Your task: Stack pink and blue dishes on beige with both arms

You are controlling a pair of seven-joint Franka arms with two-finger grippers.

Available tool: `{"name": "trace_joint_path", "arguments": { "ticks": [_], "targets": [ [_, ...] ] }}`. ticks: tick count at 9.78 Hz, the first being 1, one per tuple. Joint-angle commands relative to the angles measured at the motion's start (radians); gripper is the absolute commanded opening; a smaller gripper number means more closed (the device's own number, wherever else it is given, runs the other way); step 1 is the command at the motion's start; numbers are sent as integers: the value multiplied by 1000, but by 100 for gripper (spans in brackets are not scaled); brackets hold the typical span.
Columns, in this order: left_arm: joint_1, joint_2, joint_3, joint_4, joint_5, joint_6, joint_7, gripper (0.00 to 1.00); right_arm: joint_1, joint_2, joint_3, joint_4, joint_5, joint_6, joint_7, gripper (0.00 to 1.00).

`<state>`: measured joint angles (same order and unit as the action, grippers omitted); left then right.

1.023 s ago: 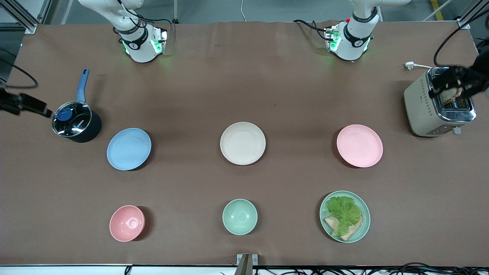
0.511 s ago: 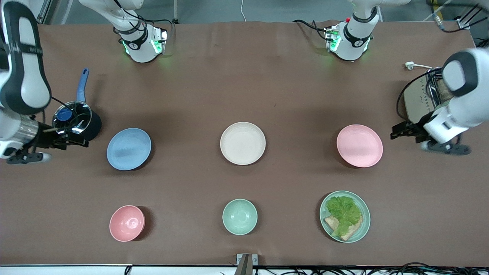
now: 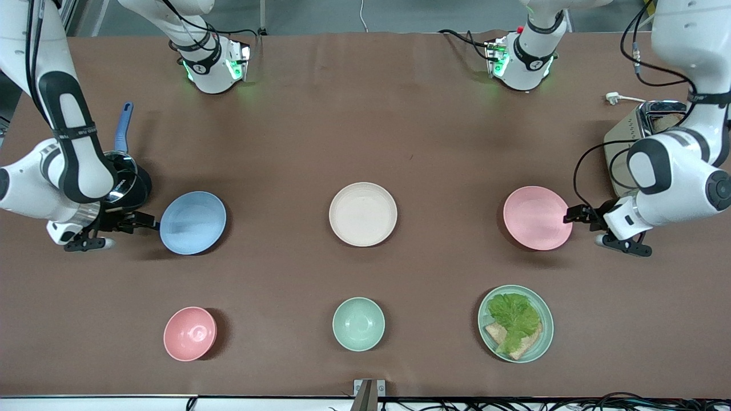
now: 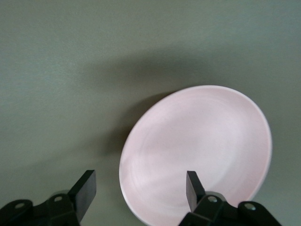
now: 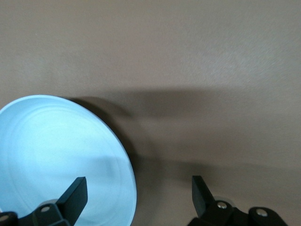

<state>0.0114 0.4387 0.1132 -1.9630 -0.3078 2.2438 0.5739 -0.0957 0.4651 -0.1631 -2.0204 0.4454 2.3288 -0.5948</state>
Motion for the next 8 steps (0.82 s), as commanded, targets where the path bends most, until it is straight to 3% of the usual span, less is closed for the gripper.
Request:
{"name": "trace_joint_path", "arguments": {
  "ticks": [1,4,5,6,7,8],
  "targets": [
    [8,80,-1,4,-42,51,55,85,5,6,4,-29,76,11,-33,84],
    [24,107,-1,-2,-63,51,80,68,27,24,5,-53,140,50,-54,65],
    [25,110,-1,-7,-63,51,98,61,27,23,5,-55,145,46,-56,53],
    [36,107,-1,-14,-65,51,121,32,24,30,5,-60,147,44,-57,42],
    [44,100,-4,-14,-65,48,132,14,24,36,5,-72,154,50,-57,29],
    [47,95,-7,-16,-70,43,133,8,24,35,5,-72,180,43,-56,5]
  ]
}}
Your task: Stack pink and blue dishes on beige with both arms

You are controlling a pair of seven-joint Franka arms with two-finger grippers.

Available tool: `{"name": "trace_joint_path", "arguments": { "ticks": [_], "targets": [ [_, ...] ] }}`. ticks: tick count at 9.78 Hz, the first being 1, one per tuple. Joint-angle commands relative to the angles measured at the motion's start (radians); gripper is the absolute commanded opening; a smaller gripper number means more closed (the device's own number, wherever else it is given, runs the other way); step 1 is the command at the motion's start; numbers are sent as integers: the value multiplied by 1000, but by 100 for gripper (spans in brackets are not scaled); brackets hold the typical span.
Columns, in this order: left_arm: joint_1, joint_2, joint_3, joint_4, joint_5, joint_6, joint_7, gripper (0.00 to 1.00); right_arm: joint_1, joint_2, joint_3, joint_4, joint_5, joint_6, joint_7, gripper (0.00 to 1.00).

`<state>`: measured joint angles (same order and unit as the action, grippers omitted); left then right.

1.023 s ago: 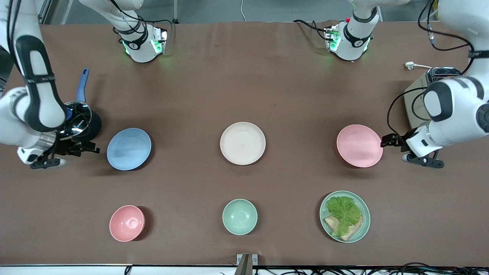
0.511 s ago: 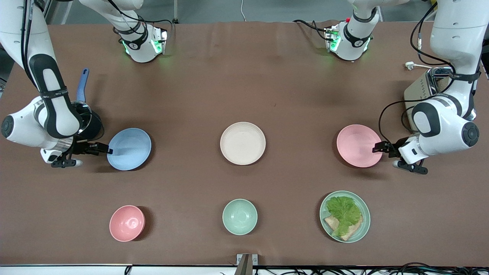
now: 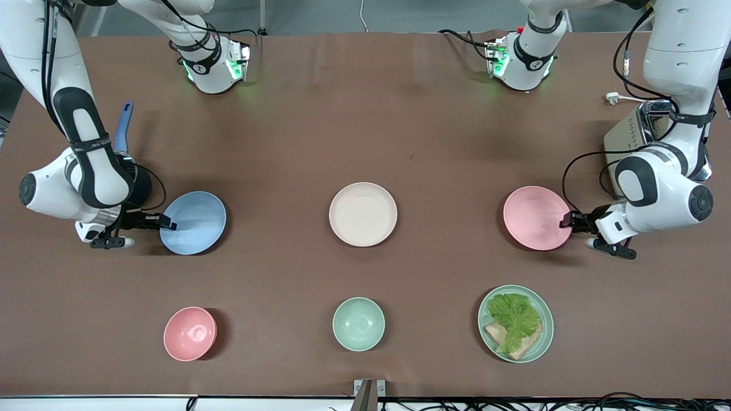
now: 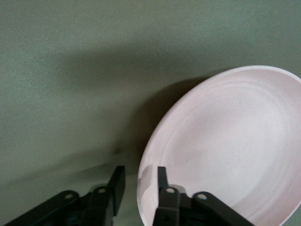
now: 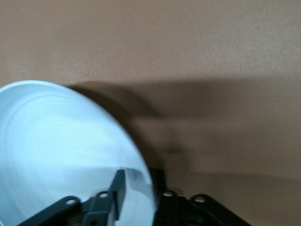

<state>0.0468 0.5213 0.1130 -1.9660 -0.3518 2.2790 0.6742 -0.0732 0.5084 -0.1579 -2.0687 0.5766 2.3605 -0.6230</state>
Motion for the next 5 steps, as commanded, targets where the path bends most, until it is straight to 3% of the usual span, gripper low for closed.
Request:
{"name": "trace_joint_path", "arguments": {
  "ticks": [1,3,5],
  "targets": [
    [10,-3,-9,-17,-27,4,31,5,3,-8,-2,-18,52,9,-27,1],
    [16,-76,-38,-25,-27,-73,16,4,9,-27,-5,-8,51,-21,-5,1],
    [18,-153,-120,-25,-27,-122,-100,3,26,-77,-67,100,23,-250,83,1]
  ]
}}
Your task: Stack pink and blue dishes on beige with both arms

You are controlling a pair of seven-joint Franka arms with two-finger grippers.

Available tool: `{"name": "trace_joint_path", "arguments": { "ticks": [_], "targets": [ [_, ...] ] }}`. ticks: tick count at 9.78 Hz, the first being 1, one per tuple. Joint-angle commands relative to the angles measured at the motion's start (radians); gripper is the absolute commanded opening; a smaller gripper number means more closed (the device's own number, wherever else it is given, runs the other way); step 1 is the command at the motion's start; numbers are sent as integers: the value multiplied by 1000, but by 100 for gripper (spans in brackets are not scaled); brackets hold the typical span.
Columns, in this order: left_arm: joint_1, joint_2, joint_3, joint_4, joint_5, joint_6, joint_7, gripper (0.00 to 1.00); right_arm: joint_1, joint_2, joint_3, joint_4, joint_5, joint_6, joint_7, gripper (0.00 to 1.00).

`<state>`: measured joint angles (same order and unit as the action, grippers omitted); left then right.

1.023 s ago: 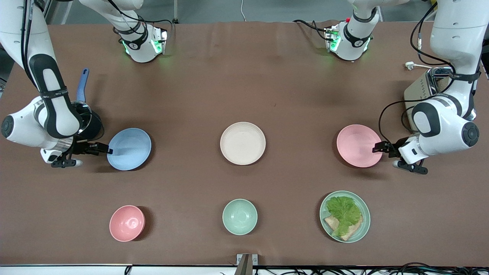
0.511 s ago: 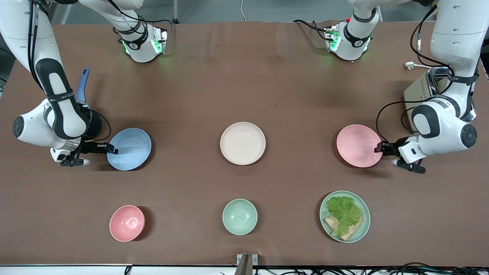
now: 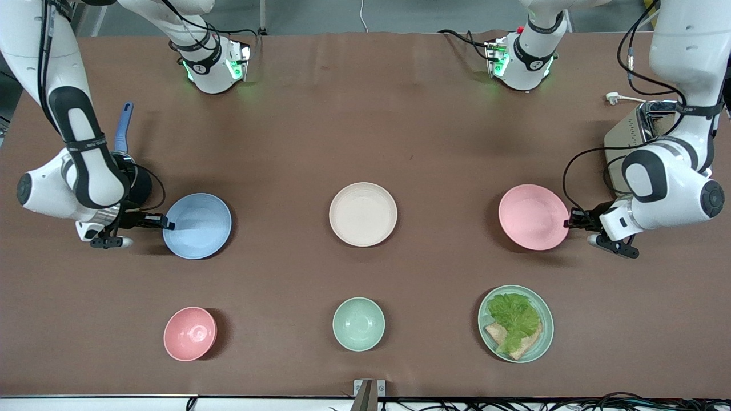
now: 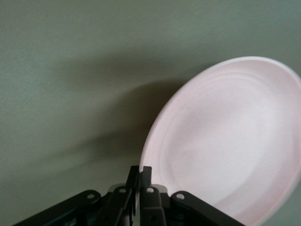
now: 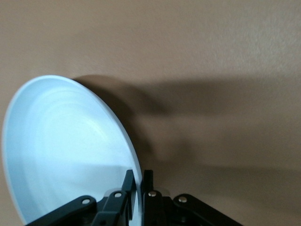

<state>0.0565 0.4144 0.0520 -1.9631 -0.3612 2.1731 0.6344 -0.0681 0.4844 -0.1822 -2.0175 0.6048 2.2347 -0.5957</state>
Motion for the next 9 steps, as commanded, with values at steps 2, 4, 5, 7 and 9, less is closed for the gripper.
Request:
{"name": "trace_joint_path", "arguments": {
  "ticks": [2,4,5,7,9],
  "targets": [
    [19,-55,-235,-19,-18,-9,-316,5,48,-73,-86,202,-127,-325,217,1],
    [13,-43,-370,-22,-13,71,-557,6,63,-79,-83,357,-207,-488,327,1],
    [0,-29,-433,-25,-1,132,-688,6,70,-81,-85,405,-207,-536,344,1],
    [-52,35,-533,-20,95,270,-958,6,109,-98,-80,459,-243,-578,364,1],
    [-86,134,-613,-4,337,393,-1266,6,161,-121,-74,454,-247,-577,369,1]
  ]
}}
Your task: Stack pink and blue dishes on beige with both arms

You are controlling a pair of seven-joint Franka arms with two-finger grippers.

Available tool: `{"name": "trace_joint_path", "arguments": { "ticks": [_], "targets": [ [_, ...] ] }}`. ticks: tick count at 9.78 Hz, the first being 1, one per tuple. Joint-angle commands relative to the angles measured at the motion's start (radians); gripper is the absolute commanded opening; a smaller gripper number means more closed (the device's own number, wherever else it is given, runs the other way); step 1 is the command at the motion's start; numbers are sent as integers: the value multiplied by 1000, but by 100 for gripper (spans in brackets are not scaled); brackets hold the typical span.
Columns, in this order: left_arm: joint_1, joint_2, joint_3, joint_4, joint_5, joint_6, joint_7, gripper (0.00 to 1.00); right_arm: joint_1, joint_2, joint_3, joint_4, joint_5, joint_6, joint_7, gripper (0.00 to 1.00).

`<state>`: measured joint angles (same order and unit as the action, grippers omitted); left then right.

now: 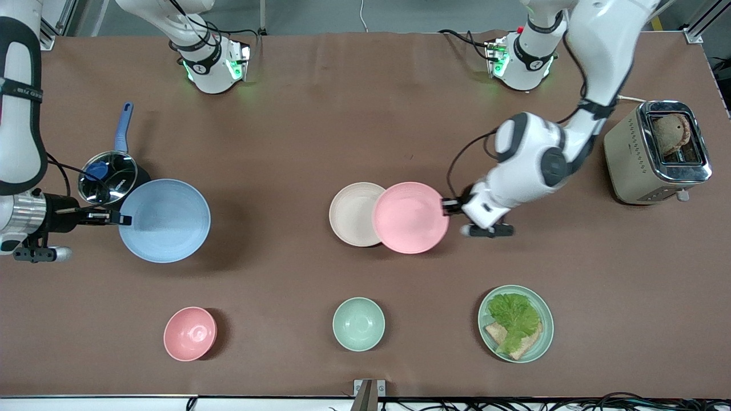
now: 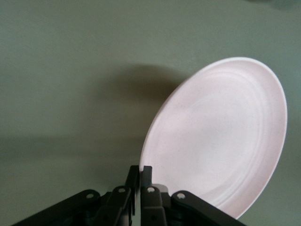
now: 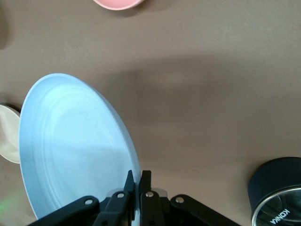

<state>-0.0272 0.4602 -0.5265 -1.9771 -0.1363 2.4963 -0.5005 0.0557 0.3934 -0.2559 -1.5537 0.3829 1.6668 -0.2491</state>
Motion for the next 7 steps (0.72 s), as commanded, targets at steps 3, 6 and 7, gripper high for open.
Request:
{"name": "trace_joint_path", "arguments": {
  "ticks": [3,6,7],
  "targets": [
    [-43,210,-102,77,396,87,-499,12,69,-34,76,-28,-26,20,34,1],
    [-76,210,-107,95,466,82,-613,98,84,-61,133,-121,-26,115,72,1],
    [-71,177,-107,92,472,53,-613,100,85,-59,168,-141,-26,143,120,1]
  ]
}}
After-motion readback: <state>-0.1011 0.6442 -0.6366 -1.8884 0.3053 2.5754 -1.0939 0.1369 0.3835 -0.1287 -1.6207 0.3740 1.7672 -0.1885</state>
